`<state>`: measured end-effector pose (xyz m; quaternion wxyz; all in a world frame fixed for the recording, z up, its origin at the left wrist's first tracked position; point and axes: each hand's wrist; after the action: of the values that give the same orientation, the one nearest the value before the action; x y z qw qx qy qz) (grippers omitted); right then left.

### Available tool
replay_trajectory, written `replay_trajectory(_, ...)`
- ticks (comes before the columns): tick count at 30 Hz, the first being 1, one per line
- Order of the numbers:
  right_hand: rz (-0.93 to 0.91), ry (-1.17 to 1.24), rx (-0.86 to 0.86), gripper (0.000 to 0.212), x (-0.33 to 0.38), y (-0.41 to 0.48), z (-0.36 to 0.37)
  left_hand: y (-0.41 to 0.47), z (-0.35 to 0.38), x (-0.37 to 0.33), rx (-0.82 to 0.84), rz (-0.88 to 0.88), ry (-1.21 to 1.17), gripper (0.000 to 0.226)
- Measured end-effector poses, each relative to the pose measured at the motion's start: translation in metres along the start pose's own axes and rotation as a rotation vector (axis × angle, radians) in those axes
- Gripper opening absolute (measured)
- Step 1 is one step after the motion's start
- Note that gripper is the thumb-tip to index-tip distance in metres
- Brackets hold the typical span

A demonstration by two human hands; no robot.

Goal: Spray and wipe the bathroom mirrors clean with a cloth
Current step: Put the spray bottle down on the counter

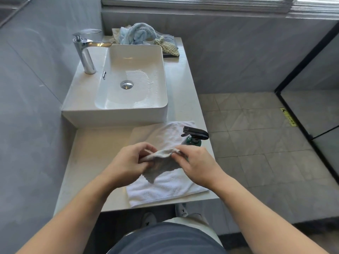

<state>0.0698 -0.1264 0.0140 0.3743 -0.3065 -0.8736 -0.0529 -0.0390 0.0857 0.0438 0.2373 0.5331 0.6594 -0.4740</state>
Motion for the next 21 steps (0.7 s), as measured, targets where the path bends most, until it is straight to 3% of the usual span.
replay_trajectory(3,0.053,-0.099,0.142,0.051,0.003,-0.006,0.0,-0.001,0.007,0.002,-0.029,0.016,0.024,0.03)
replay_trajectory(4,0.051,-0.171,0.164,0.055,0.006,-0.007,0.001,0.0,0.008,0.002,-0.041,0.02,0.016,0.028)
replay_trajectory(7,0.022,-0.271,0.145,0.039,0.009,-0.003,0.006,0.0,0.009,0.004,-0.077,0.012,0.037,0.027)
replay_trajectory(12,0.048,-0.168,0.205,0.03,0.009,0.007,0.01,-0.004,0.003,0.013,-0.118,-0.057,0.111,0.012)
replay_trajectory(17,0.115,-0.115,0.4,0.021,0.013,0.014,0.001,-0.01,-0.011,0.021,0.01,-0.138,0.217,0.012)
replay_trajectory(21,0.137,-0.14,0.476,0.025,0.015,0.028,0.002,0.0,-0.016,0.035,0.095,-0.213,0.106,0.019)
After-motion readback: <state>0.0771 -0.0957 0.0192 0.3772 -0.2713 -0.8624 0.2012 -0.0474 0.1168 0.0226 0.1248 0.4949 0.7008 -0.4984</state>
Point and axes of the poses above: each hand's wrist, its own y-axis towards the middle knuckle, its own z-axis out of the palm, x = y × z, and after that the axes turned 13 degrees about x, right-handed
